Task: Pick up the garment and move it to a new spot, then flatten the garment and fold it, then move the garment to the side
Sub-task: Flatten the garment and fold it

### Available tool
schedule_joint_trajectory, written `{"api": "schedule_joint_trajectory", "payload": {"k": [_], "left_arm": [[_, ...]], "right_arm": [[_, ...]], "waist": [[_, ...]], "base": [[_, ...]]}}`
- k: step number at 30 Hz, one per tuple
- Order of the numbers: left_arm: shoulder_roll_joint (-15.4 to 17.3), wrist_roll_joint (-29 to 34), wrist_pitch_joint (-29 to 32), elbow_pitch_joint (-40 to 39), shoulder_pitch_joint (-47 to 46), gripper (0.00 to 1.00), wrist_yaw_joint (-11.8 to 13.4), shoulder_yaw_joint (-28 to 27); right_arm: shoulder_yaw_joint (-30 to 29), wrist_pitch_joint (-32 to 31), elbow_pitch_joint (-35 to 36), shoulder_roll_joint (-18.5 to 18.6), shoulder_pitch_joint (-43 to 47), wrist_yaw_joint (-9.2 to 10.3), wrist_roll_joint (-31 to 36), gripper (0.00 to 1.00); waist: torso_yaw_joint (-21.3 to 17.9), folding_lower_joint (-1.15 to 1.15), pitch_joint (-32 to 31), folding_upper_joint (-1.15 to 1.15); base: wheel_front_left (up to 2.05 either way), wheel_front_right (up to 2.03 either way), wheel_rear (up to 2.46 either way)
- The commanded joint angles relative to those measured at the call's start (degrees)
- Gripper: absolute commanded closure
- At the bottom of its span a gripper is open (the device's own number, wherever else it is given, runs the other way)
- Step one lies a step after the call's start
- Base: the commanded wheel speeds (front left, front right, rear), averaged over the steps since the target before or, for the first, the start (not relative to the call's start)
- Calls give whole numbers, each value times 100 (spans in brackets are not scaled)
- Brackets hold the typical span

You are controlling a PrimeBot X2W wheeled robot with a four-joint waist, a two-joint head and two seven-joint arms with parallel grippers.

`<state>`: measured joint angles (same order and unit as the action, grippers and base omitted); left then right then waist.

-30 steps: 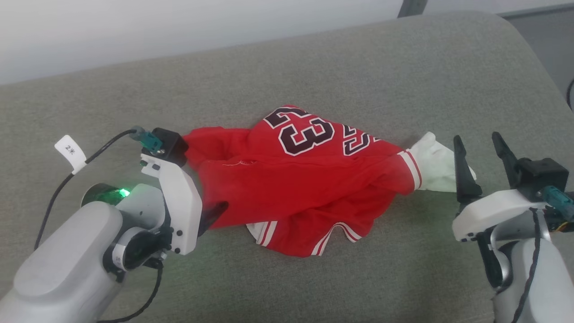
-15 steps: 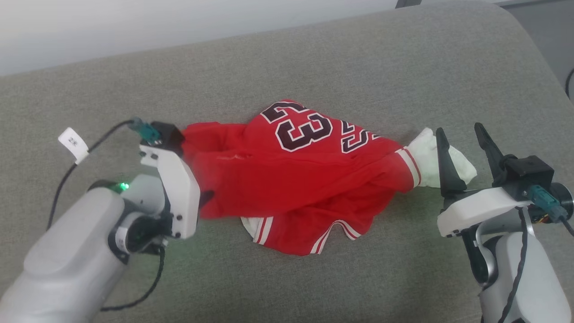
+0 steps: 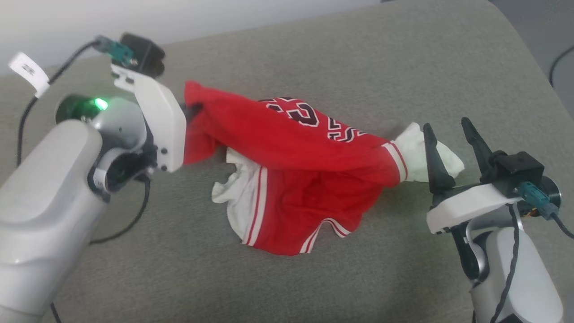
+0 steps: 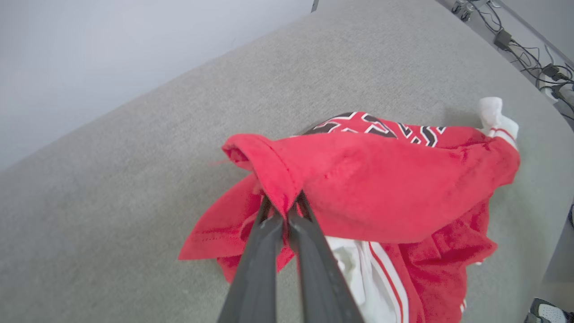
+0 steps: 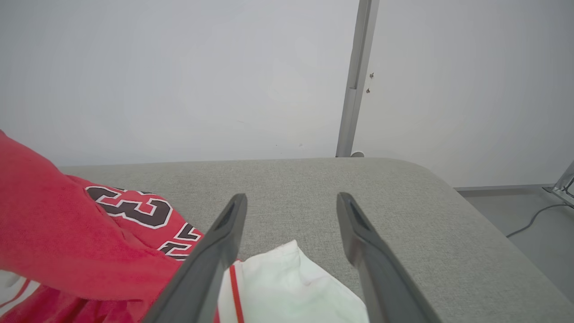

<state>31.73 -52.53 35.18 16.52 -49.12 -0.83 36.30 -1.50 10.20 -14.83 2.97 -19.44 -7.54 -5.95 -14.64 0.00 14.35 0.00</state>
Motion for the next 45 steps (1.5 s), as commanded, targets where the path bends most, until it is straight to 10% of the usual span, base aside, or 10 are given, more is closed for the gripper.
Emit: {"api": "schedule_joint_trajectory", "payload": {"k": [1, 8, 10, 12, 13, 28, 45], "left_arm": [[-43, 158, -157, 121, -184, 100, -79, 5], [-213, 640, -715, 918, -681, 96, -315, 205], [-272, 753, -770, 1208, -740, 65, -364, 316], [-329, 758, -771, 1495, -762, 3, -408, 381], [-355, 757, -749, 1628, -775, 0, -443, 418], [-342, 248, 120, 1663, -869, 0, -613, 653], [178, -127, 1427, -260, 275, 0, 163, 965]], "right_arm": [[70, 72, -20, -14, -103, 10, -63, 0], [296, 219, -170, -14, -239, 10, -253, 0], [352, 257, -235, -11, -258, 10, -298, 0], [400, 296, -293, -13, -307, 10, -333, 0], [411, 311, -313, -14, -332, 10, -341, 0], [202, 399, -416, -12, -330, 10, -206, 0], [209, 359, -120, -14, -270, 10, -267, 0]], "waist": [[-151, 0, 110, 0], [-438, 0, 349, 0], [-485, 0, 392, 0], [-515, 0, 425, 0], [-522, 0, 436, 0], [-203, 0, 242, 0], [-231, 0, 262, 0]], "base": [[0, 0, 0], [0, 0, 0], [0, 0, 0], [0, 0, 0], [0, 0, 0], [0, 0, 0], [0, 0, 0]]}}
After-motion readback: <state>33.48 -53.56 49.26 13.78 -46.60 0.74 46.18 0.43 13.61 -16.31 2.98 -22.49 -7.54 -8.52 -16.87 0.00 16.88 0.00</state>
